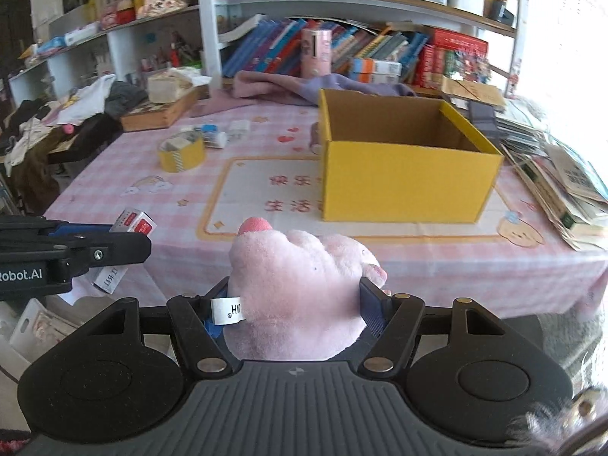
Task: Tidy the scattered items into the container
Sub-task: 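Lift the pig and card with both tools and carry them toward the yellow box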
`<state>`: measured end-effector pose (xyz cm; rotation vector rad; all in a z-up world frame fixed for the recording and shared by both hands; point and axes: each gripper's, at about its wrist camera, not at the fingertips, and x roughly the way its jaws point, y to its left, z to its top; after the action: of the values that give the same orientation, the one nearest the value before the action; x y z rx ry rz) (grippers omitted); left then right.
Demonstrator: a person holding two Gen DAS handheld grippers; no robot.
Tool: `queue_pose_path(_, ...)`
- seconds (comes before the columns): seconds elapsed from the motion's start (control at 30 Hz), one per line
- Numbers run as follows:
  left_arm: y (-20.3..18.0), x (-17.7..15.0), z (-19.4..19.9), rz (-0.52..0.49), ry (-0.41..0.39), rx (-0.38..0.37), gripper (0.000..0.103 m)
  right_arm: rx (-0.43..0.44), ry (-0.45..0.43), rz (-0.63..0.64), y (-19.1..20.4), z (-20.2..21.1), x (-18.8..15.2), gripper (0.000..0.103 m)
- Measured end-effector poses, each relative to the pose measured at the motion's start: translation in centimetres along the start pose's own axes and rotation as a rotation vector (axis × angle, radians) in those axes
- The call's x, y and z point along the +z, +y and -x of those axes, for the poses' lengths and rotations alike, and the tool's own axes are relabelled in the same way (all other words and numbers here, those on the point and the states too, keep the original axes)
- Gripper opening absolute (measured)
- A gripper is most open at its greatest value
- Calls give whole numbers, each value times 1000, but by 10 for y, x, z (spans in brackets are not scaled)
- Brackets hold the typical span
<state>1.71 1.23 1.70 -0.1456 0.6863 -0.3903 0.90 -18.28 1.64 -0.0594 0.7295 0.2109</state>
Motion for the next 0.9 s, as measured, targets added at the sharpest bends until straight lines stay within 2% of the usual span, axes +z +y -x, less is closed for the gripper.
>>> queue_pose_path(0.37,-13,-5,-1,-5,2,-32,29,-43,14,-34,-20,15,-7,65)
queue_pose_path(0.7,-17,-5,-2,-5,6,4,28,-34,43,-28,-26,14,-3,65)
queue_pose_path(0.9,-35,2,-14,-77,22,-32,29,-57,51,-54,-39,15,-4,65)
